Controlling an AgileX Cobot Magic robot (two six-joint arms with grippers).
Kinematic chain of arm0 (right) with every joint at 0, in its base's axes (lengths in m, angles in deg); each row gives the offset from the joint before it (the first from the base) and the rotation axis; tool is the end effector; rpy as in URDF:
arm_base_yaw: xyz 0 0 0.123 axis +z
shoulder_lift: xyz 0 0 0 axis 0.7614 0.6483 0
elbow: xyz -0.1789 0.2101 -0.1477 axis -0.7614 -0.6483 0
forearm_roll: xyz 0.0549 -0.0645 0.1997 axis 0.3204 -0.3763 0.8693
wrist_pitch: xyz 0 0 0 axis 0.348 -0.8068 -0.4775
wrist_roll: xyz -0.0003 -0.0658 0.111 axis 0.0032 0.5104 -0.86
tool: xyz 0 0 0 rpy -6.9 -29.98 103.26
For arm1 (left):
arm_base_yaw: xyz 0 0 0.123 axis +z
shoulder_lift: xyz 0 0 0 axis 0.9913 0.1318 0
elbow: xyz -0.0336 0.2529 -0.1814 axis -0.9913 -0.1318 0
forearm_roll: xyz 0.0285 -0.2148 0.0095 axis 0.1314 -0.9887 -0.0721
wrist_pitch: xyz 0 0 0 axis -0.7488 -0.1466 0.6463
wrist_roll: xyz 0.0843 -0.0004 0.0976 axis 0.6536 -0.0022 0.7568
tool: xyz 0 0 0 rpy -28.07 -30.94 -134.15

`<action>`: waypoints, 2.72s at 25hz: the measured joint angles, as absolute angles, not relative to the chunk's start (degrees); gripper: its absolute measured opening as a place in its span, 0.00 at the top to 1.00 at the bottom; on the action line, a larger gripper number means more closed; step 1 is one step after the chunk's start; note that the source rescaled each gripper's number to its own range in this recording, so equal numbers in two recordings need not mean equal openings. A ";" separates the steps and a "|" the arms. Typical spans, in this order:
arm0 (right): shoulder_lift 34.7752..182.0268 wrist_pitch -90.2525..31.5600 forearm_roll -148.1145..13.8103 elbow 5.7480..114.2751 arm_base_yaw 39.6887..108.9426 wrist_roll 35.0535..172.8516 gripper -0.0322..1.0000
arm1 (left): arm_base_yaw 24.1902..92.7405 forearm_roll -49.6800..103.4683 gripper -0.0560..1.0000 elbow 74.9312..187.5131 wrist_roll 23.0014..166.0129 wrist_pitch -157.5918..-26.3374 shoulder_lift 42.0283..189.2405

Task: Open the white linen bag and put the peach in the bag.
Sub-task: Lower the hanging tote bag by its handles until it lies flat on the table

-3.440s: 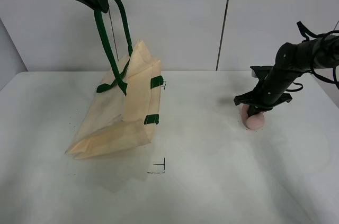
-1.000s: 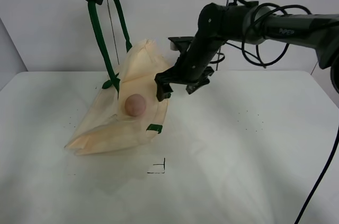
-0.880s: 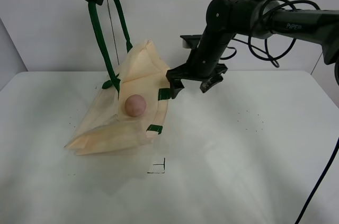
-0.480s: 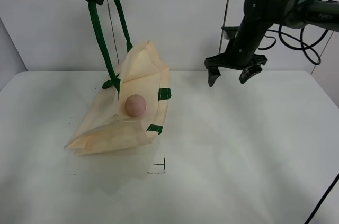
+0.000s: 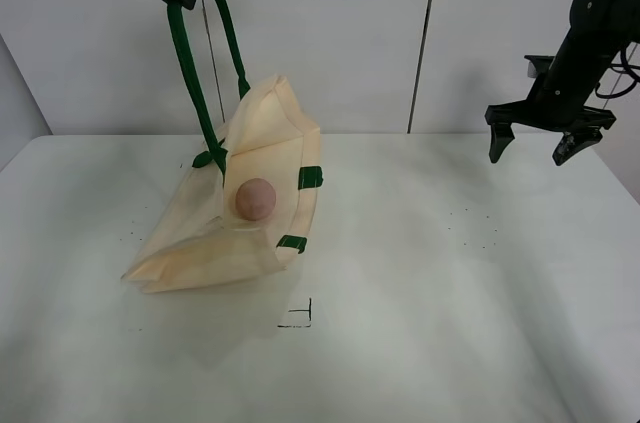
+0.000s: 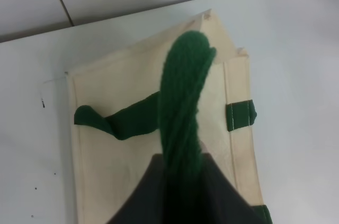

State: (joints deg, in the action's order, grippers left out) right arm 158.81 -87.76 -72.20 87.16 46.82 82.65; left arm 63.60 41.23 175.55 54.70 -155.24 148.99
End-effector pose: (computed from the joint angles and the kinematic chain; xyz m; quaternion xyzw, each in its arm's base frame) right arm 0.4447 -0.0156 0.2165 0.0177 0.9948 0.0200 0.0980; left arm 0.3851 -0.1295 0.4245 0.1052 0.9170 -0.0747 0.3775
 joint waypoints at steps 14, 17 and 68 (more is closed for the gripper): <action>147.51 -89.43 -72.17 74.56 46.68 84.05 0.00 | 63.60 41.23 0.95 175.55 54.70 -155.24 148.99; 137.95 -89.43 -72.17 65.54 46.68 84.05 0.00 | 63.60 41.23 0.95 175.55 54.70 -155.24 148.99; 35.06 -79.18 -73.23 8.65 46.68 84.05 0.00 | 63.60 39.99 0.95 172.90 54.70 -155.19 152.26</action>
